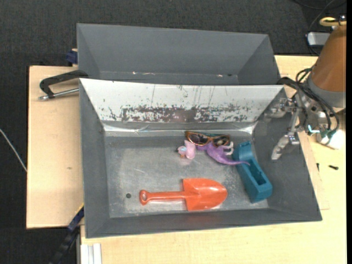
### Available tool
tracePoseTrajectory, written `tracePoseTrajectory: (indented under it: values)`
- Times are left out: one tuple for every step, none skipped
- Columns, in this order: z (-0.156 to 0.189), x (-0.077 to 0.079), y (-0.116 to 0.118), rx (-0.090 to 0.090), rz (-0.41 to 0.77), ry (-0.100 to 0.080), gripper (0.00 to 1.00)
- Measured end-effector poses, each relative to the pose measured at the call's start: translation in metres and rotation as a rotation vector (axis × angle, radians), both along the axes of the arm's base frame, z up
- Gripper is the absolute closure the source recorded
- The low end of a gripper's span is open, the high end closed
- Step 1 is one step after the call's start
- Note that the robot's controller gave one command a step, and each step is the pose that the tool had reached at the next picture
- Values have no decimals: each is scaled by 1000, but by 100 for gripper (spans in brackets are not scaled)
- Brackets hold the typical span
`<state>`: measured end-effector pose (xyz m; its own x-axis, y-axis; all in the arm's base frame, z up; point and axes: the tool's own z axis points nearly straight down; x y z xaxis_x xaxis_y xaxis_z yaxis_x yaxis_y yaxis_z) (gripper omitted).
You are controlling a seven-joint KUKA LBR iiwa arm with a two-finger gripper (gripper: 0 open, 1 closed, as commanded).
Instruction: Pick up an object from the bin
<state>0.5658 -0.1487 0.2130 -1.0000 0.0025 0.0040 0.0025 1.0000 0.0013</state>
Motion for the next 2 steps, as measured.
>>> tracePoseTrajectory:
  values:
    - [4, 2, 1, -2, 2, -8, 0]
    - [-11, -1, 2, -3, 69, -13, 0]
